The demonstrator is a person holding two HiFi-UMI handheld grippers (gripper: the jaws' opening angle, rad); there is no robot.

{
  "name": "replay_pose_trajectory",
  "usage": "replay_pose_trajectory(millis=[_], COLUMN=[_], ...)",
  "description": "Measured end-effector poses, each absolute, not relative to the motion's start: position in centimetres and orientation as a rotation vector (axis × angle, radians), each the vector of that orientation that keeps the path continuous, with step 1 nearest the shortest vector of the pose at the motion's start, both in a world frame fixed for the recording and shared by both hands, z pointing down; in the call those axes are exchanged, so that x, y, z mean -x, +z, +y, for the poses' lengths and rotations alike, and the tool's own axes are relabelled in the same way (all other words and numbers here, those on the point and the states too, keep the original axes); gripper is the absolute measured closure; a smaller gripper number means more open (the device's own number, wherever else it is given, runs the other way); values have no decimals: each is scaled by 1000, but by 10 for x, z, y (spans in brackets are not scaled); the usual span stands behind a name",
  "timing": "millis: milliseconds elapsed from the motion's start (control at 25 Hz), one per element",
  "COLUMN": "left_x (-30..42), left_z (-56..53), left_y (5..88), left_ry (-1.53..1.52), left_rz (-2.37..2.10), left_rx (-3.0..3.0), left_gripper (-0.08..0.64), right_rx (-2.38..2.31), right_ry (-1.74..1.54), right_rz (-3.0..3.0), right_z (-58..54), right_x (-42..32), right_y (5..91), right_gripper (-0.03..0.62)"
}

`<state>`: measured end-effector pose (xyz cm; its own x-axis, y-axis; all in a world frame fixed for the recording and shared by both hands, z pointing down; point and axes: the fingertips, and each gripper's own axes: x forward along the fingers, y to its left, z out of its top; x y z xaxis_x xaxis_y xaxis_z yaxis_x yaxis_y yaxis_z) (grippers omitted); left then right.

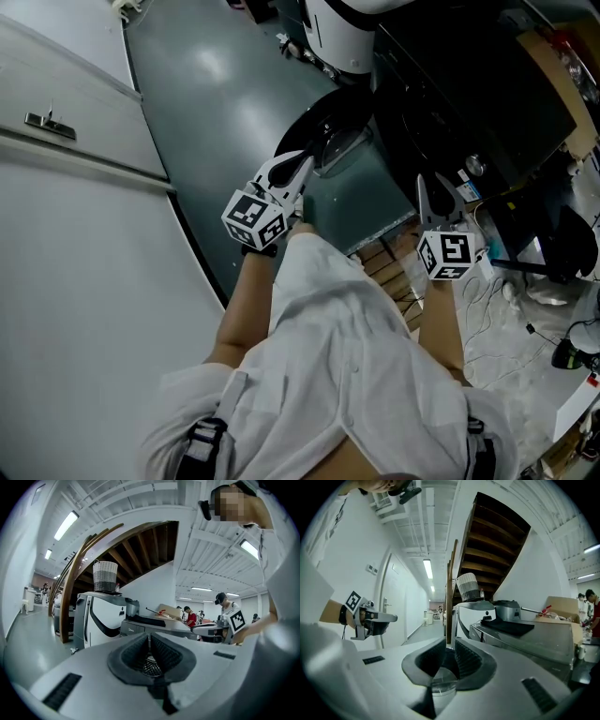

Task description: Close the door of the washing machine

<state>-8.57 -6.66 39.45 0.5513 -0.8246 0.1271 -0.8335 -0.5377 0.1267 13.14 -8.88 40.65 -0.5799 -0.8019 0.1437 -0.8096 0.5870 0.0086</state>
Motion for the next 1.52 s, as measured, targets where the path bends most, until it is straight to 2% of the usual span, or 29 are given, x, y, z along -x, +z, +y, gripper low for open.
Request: replay_pose_trajectory(millis=[720,1520], left_x=[131,177], left_z=[-118,-207], left_y=[449,542], left_ry=[199,476], left_rz=[-1381,-1301], left_rx=[-2542,-2453], left_gripper=[535,345], right_rx=[-1238,-1100], right_ry=[141,224], right_rz=[-2656,-2637], right_z=[-139,-195], right_x=[-64,14], right_y=[445,494], right_gripper=[489,457])
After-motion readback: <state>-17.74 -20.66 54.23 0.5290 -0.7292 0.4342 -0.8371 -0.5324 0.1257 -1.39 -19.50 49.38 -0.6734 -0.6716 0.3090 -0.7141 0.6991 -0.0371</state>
